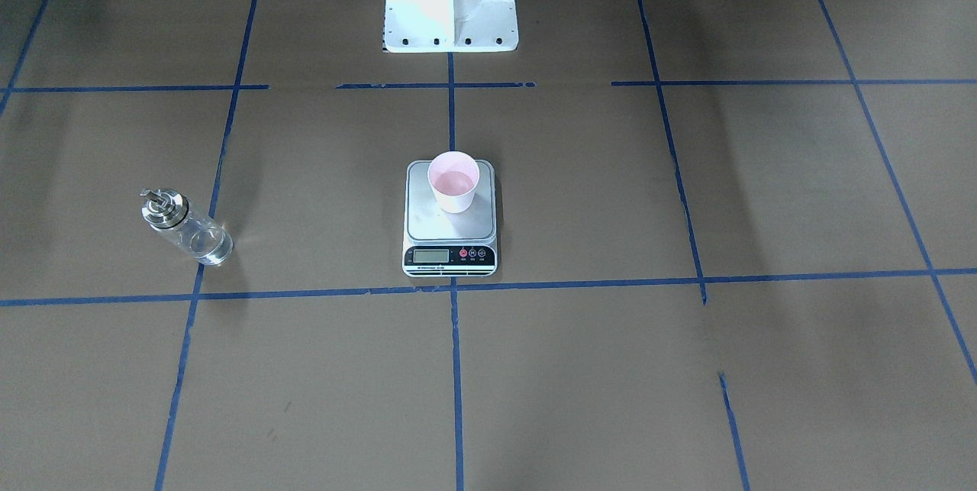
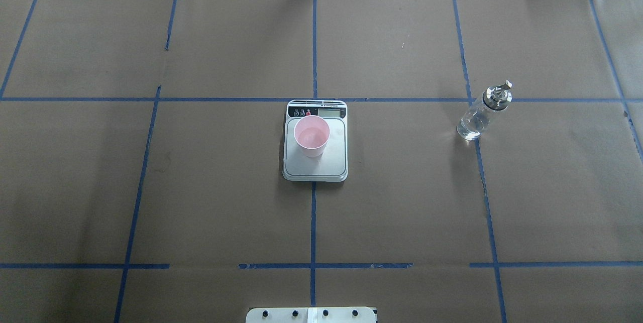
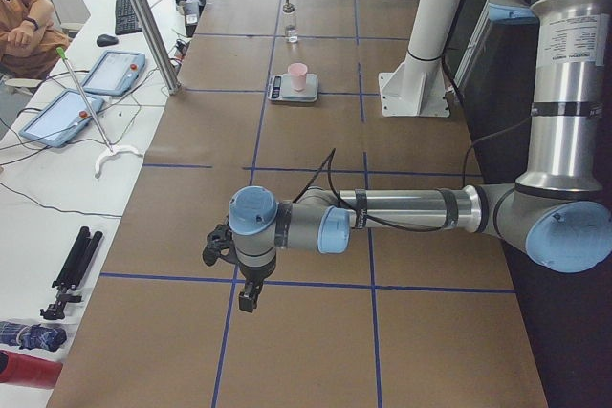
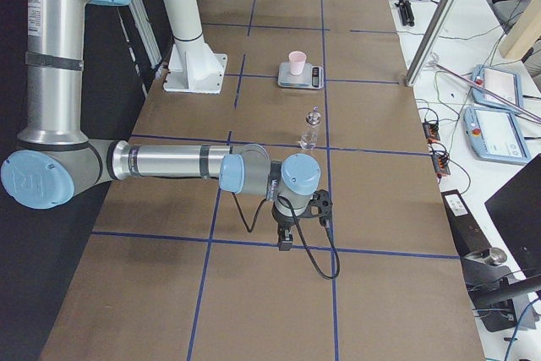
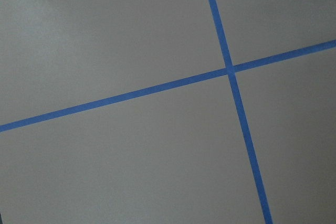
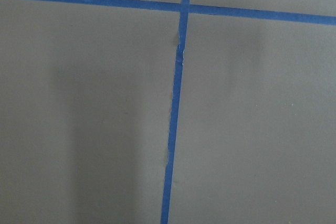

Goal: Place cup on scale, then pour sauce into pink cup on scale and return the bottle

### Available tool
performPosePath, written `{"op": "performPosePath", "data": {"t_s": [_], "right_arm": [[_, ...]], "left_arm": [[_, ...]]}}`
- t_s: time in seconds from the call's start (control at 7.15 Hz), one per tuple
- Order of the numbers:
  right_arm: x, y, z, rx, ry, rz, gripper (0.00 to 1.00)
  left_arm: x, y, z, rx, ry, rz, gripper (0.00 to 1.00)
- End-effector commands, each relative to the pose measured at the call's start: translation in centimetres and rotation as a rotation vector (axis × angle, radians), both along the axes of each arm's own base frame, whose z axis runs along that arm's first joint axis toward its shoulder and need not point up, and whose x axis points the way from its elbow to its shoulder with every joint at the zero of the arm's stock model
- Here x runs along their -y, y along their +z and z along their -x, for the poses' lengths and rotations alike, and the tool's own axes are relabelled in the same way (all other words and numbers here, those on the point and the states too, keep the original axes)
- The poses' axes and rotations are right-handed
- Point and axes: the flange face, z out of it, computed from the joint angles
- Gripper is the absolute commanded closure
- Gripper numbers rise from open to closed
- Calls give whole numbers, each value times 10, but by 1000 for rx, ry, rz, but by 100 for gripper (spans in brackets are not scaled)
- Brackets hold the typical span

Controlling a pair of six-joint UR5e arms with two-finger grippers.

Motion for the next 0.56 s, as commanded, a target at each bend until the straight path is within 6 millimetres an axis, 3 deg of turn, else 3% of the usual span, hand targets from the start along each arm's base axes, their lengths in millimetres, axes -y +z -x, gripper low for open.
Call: {"op": "performPosePath", "data": {"t_s": [0.0, 0.42], "right_arm": [[0, 5, 0, -1, 1, 11, 0], [1, 5, 1, 16, 3, 13, 0]], "left_arm": [[2, -15, -2, 0, -9, -7, 0], [1, -16, -5, -2, -16, 7, 0]]}}
